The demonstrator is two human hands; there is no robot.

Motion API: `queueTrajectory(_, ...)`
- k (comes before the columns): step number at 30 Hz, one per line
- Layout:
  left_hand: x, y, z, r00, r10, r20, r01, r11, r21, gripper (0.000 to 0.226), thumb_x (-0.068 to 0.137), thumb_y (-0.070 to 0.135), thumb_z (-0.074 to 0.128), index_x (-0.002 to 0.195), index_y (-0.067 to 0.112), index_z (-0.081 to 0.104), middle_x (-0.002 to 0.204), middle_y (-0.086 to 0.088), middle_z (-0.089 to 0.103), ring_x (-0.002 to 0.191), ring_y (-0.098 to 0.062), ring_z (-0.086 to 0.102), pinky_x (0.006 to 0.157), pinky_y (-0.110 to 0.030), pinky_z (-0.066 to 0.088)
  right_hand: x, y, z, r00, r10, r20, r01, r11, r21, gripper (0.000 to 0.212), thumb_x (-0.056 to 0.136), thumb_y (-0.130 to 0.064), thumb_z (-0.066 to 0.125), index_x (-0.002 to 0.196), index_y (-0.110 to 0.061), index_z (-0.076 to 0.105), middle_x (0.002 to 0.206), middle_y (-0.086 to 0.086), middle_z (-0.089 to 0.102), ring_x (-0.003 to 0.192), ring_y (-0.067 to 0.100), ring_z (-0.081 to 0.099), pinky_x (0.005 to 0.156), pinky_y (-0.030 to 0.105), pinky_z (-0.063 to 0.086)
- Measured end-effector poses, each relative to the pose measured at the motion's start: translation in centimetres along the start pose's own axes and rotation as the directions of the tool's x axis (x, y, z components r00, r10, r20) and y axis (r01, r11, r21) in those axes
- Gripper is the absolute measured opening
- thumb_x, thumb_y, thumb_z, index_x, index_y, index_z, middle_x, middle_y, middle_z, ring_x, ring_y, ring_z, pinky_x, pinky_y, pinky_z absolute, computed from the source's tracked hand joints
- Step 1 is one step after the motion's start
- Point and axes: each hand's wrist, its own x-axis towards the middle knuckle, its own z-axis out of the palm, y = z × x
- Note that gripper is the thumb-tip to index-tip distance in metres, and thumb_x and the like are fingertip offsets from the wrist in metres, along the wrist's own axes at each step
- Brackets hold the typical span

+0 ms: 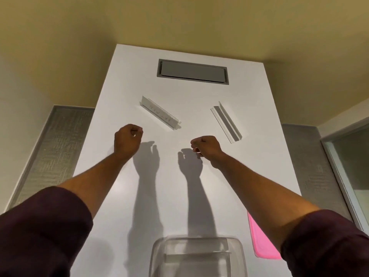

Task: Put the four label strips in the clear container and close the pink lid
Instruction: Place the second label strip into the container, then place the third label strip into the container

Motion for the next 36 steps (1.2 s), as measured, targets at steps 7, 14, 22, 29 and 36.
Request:
queueTrajectory(7, 10.3, 1.6, 3.3, 0.99, -0.128, 0.051, 0.132, 0.989, -0.068, 0.04, 0.093, 0.027, 0.063, 0.129, 0.011, 0.059, 0.134, -0.009, 0.06, 0.119, -0.029, 0.061, 0.107, -0.042, 0.046, 7.7, -2.6, 3.7, 0.994, 0.083, 0.065, -0.09, 0.989, 0.115, 0.023, 0.084, -0.013, 0.072, 0.068, -0.023, 0.058, 0.067, 0.006, 0.055, 0.064, 0.025, 0.045, 0.061, 0.032, 0.036)
queueTrajectory(14, 16.9, 0.4, 7.3, 0.983, -0.169, 0.07, 0.172, 0.984, -0.044, 0.067, 0.093, 0.018, 0.06, 0.154, 0.014, 0.032, 0.158, -0.006, 0.039, 0.143, -0.027, 0.04, 0.117, -0.035, 0.033, 13.5, -1.7, 6.3, 0.998, -0.06, 0.022, 0.058, 0.996, 0.071, 0.028, 0.083, -0.02, 0.08, 0.109, -0.02, 0.07, 0.09, 0.005, 0.069, 0.07, 0.02, 0.06, 0.075, 0.04, 0.056)
queueTrajectory(22, 16.3, 0.0, 8.6, 0.992, -0.122, 0.005, 0.122, 0.988, -0.094, 0.051, 0.093, 0.021, 0.06, 0.142, 0.014, 0.047, 0.143, -0.007, 0.052, 0.132, -0.027, 0.05, 0.113, -0.041, 0.04, 14.5, -1.4, 6.6, 0.974, -0.199, -0.109, 0.179, 0.97, -0.166, 0.005, 0.082, -0.025, 0.078, 0.085, -0.02, 0.079, 0.073, -0.006, 0.075, 0.075, 0.019, 0.074, 0.069, 0.034, 0.057)
queueTrajectory(29, 9.5, 2.2, 7.4, 0.983, -0.184, 0.032, 0.185, 0.948, -0.258, 0.069, 0.097, 0.027, 0.06, 0.156, 0.018, 0.025, 0.162, -0.004, 0.029, 0.144, -0.026, 0.039, 0.118, -0.043, 0.035, 8.2, -0.4, 4.7, 0.996, -0.074, -0.057, 0.083, 0.98, 0.179, 0.005, 0.086, -0.011, 0.077, 0.082, -0.009, 0.075, 0.057, 0.0, 0.062, 0.056, 0.019, 0.059, 0.05, 0.022, 0.046)
queueTrajectory(36, -2.9, 5.0, 7.0, 0.898, -0.262, 0.353, 0.401, 0.817, -0.415, 0.055, 0.094, 0.043, 0.061, 0.141, 0.016, 0.049, 0.137, -0.007, 0.061, 0.11, -0.019, 0.066, 0.094, -0.039, 0.055, -2.0, 1.0, 4.0, 0.998, 0.013, 0.054, -0.039, 0.862, 0.505, 0.006, 0.092, -0.006, 0.072, 0.087, -0.002, 0.069, 0.075, 0.015, 0.065, 0.061, 0.02, 0.06, 0.054, 0.02, 0.051)
